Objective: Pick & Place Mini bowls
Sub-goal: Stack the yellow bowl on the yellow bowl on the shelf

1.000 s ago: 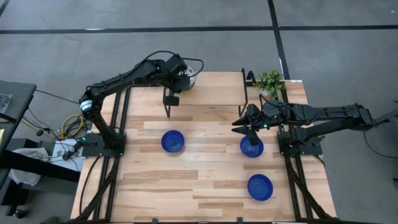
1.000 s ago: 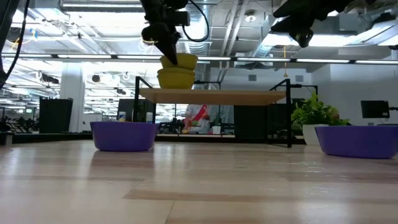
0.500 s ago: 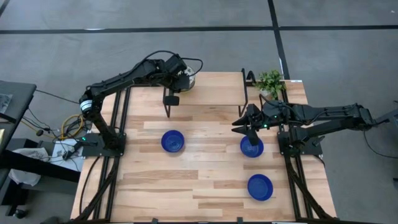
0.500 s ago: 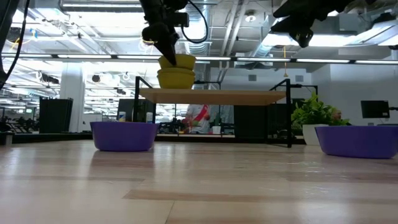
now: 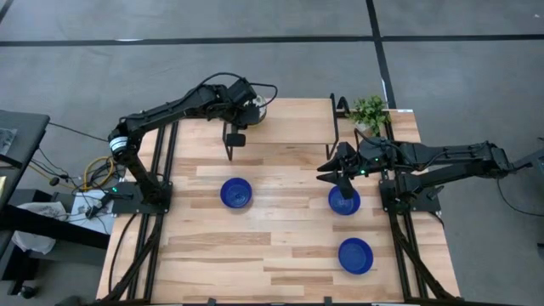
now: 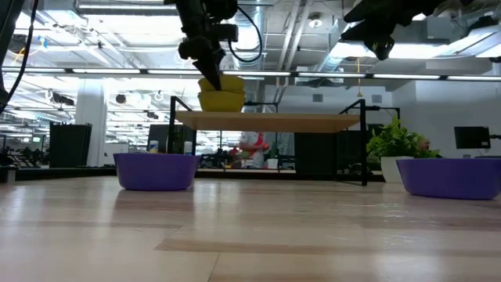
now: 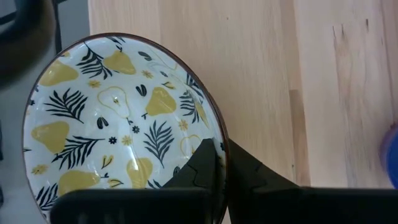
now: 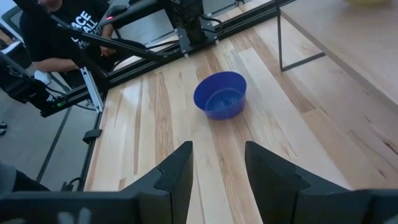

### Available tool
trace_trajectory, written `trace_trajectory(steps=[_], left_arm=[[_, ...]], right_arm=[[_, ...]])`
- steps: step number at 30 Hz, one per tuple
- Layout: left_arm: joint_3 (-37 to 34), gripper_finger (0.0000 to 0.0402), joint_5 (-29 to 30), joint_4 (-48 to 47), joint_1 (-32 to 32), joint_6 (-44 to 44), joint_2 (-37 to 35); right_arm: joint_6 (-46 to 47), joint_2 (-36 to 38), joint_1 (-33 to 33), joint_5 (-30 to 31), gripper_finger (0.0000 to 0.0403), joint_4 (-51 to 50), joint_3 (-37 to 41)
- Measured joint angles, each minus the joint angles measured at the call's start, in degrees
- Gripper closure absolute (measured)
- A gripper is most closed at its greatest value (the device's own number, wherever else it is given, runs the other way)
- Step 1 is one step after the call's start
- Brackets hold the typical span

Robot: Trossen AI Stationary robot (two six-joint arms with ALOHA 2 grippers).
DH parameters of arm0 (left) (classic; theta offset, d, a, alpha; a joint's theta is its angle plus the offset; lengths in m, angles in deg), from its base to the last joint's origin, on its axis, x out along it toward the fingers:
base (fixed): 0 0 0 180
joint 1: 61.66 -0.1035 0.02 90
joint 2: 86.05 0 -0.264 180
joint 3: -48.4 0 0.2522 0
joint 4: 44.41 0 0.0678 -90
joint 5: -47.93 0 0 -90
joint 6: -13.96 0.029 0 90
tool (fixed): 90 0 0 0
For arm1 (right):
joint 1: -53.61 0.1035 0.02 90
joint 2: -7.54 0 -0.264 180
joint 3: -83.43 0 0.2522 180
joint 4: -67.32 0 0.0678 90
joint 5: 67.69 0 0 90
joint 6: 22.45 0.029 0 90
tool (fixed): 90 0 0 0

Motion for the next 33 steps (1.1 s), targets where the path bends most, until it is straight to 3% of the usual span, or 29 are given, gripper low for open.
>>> trace_trajectory(steps=[9, 33], left_arm=[[-0.03, 0.0391, 2.87, 1.03, 0.0, 0.14, 0.0], [-0.11, 0.0388, 2.1, 2.14, -0.33, 0.02, 0.52]], right_arm=[[0.0, 0.0, 0.0, -0.01, 0.0269, 0.0, 0.0], [0.02, 0.0, 0.0, -0.01, 0.0268, 0.0, 0.0]])
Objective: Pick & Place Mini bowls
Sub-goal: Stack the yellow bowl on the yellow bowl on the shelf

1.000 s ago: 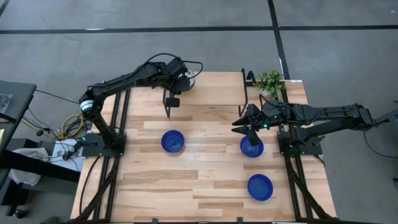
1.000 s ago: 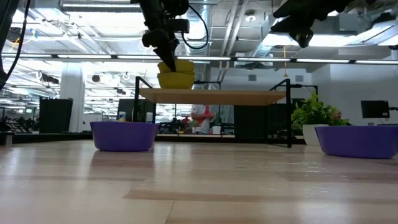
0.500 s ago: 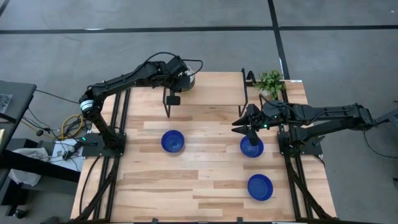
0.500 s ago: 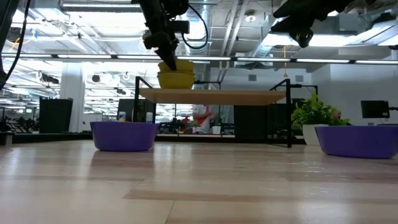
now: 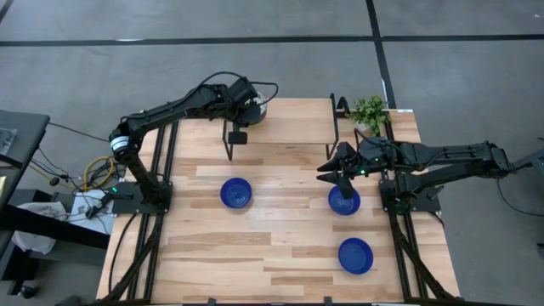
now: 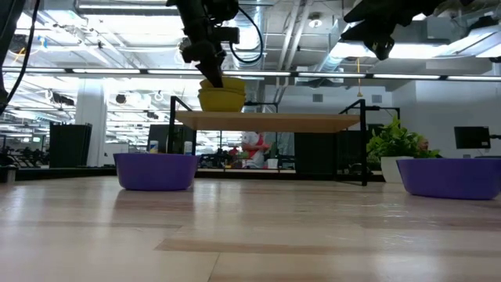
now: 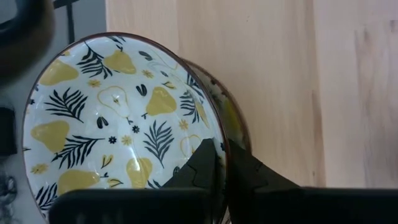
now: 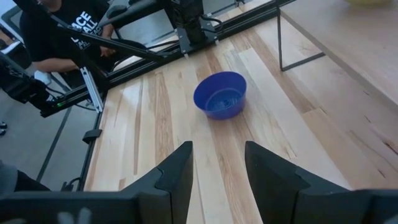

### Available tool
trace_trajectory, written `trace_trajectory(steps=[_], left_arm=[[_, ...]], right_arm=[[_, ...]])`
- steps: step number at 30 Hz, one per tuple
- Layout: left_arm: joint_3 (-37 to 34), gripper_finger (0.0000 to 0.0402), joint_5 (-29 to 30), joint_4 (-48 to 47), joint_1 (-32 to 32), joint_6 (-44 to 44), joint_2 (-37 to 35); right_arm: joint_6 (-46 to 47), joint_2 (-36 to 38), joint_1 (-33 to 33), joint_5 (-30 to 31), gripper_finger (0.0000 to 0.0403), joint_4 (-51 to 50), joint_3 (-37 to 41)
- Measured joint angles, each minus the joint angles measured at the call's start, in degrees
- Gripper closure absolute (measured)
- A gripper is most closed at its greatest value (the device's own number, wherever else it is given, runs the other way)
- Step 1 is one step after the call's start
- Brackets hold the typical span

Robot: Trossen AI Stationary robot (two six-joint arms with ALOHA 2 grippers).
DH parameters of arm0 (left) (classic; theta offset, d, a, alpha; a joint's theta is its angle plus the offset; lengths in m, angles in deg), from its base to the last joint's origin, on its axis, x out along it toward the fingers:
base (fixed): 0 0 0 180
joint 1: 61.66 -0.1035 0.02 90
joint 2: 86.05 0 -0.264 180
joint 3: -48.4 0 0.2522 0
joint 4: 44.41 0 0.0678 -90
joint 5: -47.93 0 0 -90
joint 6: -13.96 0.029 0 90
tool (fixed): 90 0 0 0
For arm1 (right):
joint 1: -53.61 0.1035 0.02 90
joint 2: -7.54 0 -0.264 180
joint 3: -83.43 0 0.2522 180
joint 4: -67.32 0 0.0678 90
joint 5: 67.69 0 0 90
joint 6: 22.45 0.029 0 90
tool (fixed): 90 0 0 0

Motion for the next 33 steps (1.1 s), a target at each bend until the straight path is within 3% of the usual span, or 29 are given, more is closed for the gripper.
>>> trace_trajectory(steps=[17, 33], left_arm=[[0.0, 0.037, -1.06, 0.0, 0.0, -0.04, 0.0], [0.09, 0.0284, -0.45, 0.22, 1.23, -0.04, -0.96]], right_arm=[[0.0, 0.0, 0.0, 0.0, 0.0268, 0.0, 0.02], [0.0, 0.0, 0.0, 0.0, 0.0268, 0.0, 0.02]])
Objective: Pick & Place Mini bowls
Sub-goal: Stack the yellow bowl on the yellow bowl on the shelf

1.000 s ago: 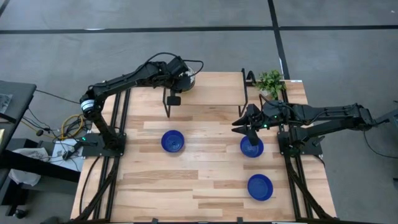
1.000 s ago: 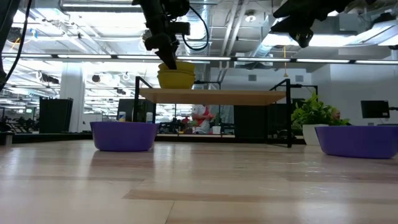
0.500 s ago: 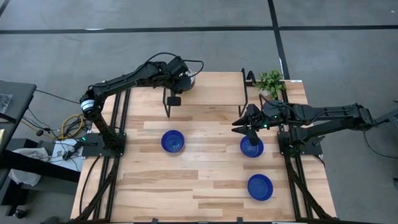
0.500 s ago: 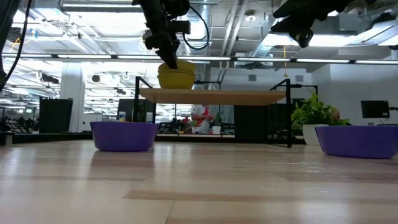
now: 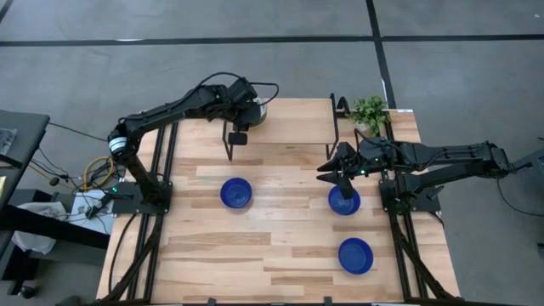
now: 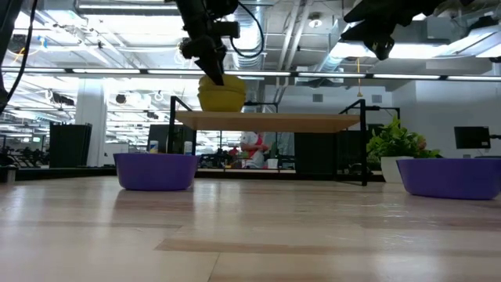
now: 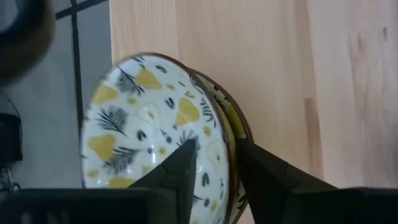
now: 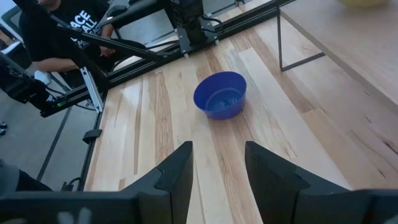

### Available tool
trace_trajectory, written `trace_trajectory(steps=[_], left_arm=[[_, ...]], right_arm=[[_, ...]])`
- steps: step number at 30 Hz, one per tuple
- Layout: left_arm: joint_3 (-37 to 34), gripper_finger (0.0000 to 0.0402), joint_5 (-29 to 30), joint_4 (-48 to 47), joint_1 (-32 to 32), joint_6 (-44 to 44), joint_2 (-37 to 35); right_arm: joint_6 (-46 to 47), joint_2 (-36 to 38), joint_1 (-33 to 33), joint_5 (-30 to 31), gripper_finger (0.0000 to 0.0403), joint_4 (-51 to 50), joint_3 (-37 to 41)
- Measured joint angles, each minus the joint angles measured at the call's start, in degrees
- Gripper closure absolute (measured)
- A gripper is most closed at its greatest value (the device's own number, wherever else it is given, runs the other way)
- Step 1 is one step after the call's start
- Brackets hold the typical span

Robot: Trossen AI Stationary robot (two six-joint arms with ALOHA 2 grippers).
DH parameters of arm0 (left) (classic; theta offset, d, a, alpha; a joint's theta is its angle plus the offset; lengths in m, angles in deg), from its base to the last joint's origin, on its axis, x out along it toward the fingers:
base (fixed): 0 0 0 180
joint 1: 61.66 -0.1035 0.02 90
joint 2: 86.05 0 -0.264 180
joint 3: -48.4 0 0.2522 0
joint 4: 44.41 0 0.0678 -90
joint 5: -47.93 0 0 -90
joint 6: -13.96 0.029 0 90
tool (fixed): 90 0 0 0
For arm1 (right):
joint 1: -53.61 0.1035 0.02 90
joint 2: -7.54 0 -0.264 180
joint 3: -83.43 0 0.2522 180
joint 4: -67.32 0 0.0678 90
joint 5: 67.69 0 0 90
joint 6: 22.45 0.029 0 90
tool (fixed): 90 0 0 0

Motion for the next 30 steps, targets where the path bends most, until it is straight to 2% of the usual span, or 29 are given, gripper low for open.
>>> trace_trajectory(steps=[10, 19, 30], left_arm=[[0.0, 0.0251, 0.29, -0.07, 0.5, -0.28, -1.46], [0.0, 0.0249, -2.33, -0.08, 0.48, -3.02, -1.46], [-0.02, 0.0249, -2.16, -0.01, 0.48, -3.04, -4.06]], right_arm=[[-0.02, 0.02, -0.11, -0.02, 0.0268, 0.0, 0.0], [0.02, 0.02, -1.68, 0.0, 0.0269, 0.0, 0.0], [0.02, 0.02, -3.06, -0.02, 0.0267, 0.0, 0.0]])
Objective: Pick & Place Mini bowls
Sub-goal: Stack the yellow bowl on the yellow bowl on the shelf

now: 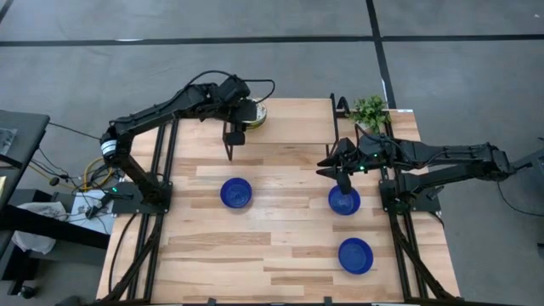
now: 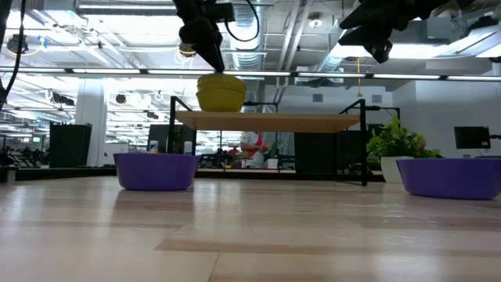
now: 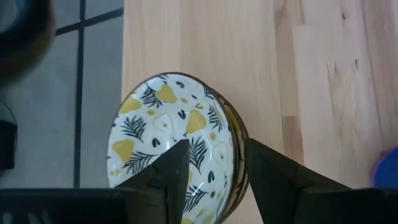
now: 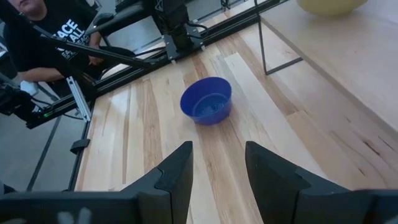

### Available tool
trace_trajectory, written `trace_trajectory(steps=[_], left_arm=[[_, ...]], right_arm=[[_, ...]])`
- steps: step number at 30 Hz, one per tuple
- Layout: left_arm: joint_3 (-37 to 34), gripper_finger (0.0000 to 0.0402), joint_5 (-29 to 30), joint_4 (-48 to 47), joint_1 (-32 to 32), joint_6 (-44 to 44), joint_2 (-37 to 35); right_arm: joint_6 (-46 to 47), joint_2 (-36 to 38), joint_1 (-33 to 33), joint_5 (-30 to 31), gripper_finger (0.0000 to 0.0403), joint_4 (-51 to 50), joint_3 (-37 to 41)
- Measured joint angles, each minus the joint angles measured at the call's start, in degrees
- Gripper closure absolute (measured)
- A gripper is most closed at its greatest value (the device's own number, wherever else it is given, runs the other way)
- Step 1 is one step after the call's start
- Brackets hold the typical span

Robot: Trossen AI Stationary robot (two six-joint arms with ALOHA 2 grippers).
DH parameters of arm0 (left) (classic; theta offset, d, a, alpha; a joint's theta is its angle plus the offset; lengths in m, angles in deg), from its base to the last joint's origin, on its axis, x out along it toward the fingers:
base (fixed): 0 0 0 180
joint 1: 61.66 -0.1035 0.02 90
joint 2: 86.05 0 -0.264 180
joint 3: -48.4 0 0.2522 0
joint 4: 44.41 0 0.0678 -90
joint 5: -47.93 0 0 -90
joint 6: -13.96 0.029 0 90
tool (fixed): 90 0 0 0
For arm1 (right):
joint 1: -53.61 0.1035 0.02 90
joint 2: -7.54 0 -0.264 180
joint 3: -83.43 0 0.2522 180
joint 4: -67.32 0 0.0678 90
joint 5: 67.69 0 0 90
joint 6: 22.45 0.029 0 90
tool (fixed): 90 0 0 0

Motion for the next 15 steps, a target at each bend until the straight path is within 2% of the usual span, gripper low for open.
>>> trace_trajectory(steps=[9, 15], left_arm=[[-0.01, 0.0248, -2.63, 1.72, -0.83, -1.9, -1.09], [-2.96, 0.0248, 0.73, 3.74, -2.36, -2.76, -0.24]], right_arm=[[0.0, 0.0, 0.0, -0.01, 0.0269, 0.0, 0.0], [0.02, 0.0, 0.0, -0.01, 0.0269, -0.02, 0.0]])
